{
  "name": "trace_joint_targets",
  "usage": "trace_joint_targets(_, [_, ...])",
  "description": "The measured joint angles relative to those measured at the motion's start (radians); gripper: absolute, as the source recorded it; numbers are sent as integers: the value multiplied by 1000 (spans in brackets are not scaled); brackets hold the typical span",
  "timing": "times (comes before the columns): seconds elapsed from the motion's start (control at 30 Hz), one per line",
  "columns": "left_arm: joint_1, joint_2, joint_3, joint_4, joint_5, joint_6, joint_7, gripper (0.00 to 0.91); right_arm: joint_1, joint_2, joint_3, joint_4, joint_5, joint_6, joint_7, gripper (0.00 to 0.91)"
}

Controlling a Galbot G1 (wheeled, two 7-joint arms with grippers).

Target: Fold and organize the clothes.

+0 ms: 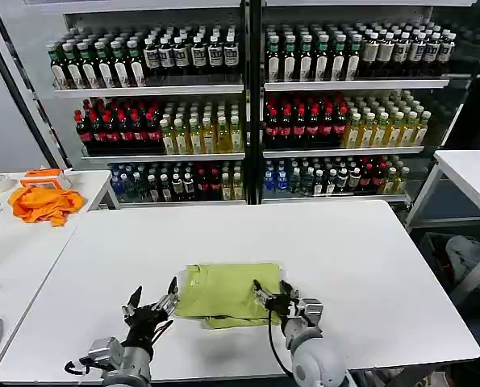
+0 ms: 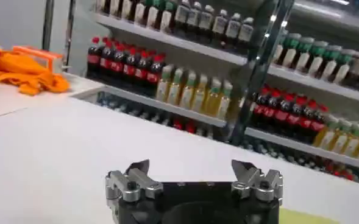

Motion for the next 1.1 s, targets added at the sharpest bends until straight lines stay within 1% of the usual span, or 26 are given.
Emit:
trace_joint_targets(0.33, [47, -15, -30, -42, -3, 7, 2, 907, 8, 7, -27, -27, -18, 21, 8, 0])
trace_joint_targets(0.53, [70, -22, -42, -64, -3, 9, 4, 907, 15, -7, -25, -28, -33, 22, 1, 0])
trace_joint_targets(0.77, [95, -29, -53, -92, 2, 12, 8, 907, 21, -58, 9, -20, -47, 20, -17, 0])
trace_joint_targets(0.97, [116, -32, -49, -116, 18, 14, 13, 907, 12, -136, 62, -7, -51, 20, -47, 0])
trace_joint_targets(1.0, [119, -33, -47, -120, 21, 14, 14, 907, 11, -150, 71, -5, -54, 19, -53, 50])
trace_joint_targets(1.03, [122, -34, -45, -124, 24, 15, 14, 907, 10, -163, 81, -3, -57, 18, -59, 907])
trace_joint_targets(1.1, [128, -35, -41, -130, 30, 15, 15, 907, 7, -186, 101, 3, -64, 17, -71, 907])
